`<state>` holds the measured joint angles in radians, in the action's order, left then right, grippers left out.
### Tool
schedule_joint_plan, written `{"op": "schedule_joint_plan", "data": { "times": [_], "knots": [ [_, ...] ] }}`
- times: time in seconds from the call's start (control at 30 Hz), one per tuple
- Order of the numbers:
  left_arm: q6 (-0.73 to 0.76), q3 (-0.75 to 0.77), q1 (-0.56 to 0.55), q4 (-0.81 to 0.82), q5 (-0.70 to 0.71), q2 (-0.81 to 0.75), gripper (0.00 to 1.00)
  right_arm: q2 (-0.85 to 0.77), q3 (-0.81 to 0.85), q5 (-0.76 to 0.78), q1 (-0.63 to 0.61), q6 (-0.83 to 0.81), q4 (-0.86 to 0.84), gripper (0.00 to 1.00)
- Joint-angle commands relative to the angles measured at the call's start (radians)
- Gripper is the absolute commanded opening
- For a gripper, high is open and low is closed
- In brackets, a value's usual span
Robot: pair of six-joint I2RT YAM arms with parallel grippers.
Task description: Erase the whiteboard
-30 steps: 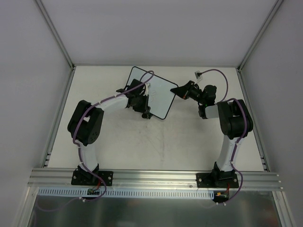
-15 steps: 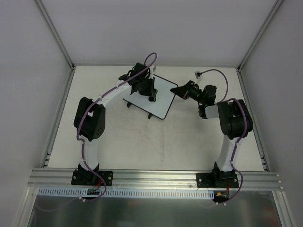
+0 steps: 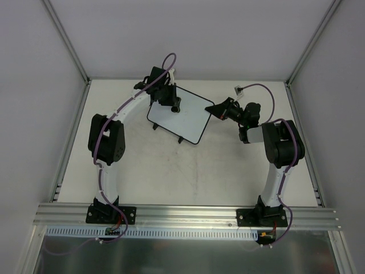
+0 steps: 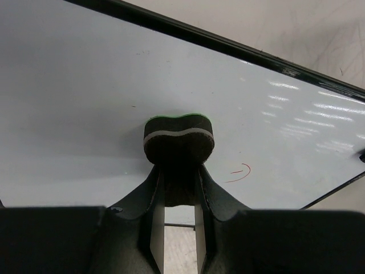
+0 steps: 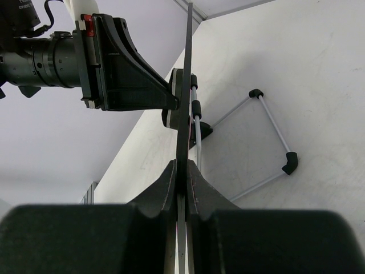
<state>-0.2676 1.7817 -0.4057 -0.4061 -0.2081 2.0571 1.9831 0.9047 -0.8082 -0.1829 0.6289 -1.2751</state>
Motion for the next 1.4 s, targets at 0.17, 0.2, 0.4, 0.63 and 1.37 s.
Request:
{"op": "schedule_joint_plan", "data": {
  "times": [0.17,0.2,0.4,0.63,1.37],
  "knots": [
    [0.039,0.019,-0.033,-0.011,-0.043,0.008,0.0,-0.067,0.014,-0.077,-0.026,0.014,-0.256,0.0],
    [0.039,0.01,-0.035,-0.011,-0.047,0.003,0.0,-0.067,0.014,-0.077,-0.027,0.017,-0.254,0.0],
    [0.048,-0.07,-0.051,-0.011,-0.076,-0.029,0.0,-0.069,0.014,-0.077,-0.027,0.015,-0.256,0.0],
    [0.016,-0.194,-0.071,-0.008,-0.048,-0.071,0.0,-0.072,0.013,-0.078,-0.026,0.015,-0.256,0.0],
    [0.028,-0.252,-0.134,0.02,-0.004,-0.111,0.0,-0.072,0.014,-0.078,-0.026,0.015,-0.256,0.0]
  ]
}}
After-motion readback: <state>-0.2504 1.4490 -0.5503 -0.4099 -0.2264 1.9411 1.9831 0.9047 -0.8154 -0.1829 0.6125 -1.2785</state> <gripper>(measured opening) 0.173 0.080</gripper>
